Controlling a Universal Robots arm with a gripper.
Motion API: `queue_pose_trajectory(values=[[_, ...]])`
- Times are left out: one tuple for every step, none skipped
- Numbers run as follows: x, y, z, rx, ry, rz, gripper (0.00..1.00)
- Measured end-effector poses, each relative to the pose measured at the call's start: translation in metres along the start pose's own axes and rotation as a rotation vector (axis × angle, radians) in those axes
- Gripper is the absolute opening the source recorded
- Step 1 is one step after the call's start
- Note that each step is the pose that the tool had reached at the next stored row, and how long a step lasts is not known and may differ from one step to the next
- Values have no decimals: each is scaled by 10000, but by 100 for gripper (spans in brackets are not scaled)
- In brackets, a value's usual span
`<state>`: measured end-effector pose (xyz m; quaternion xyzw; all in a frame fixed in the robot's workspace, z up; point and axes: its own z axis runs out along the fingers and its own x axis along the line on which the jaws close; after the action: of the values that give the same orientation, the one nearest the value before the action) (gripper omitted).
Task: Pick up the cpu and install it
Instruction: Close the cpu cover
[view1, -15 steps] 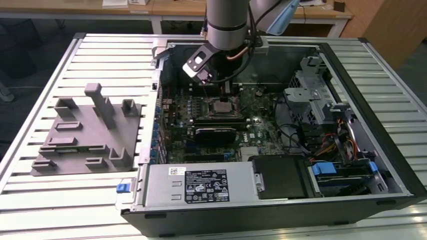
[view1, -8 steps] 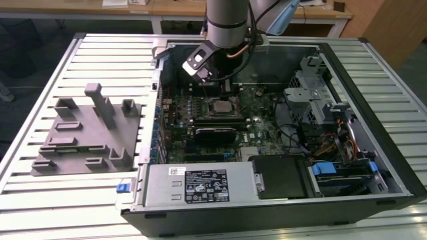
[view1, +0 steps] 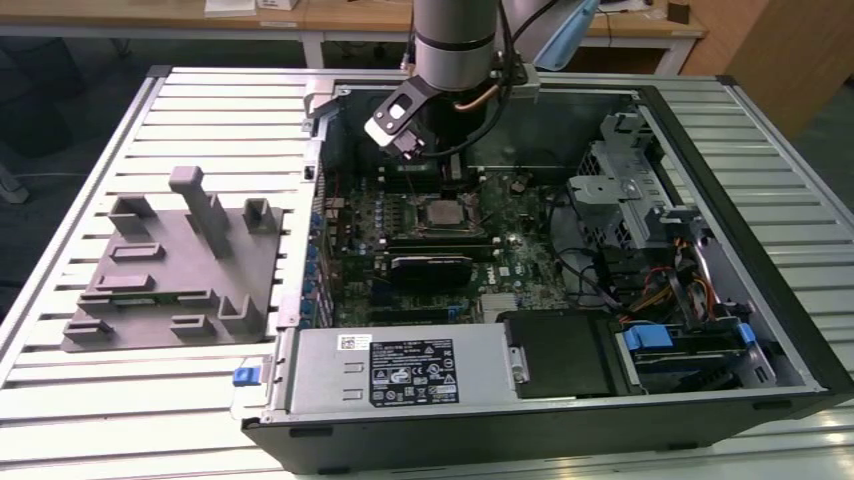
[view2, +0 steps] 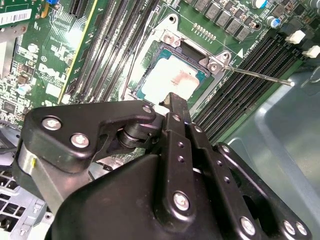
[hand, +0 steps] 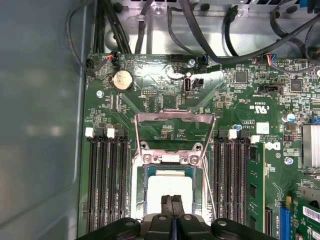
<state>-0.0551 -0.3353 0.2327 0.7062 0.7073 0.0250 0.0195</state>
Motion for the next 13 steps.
queue_pose_trajectory(values=[[0,1,-6,0,0,0,11],[0,1,-11,0,0,0,11],[0,1,-17,0,0,0,11],[0,1,-23,0,0,0,11],[0,2,-28,0,0,1,11],[0,2,-34,0,-1,1,11],[0,3,-40,0,0,1,11],[0,3,-46,0,-1,1,11],[0,3,-52,0,0,1,11],[0,4,-57,0,0,3,11],[1,4,-63,0,0,3,11],[0,4,-69,0,-1,4,11],[1,5,-75,0,-1,5,11]])
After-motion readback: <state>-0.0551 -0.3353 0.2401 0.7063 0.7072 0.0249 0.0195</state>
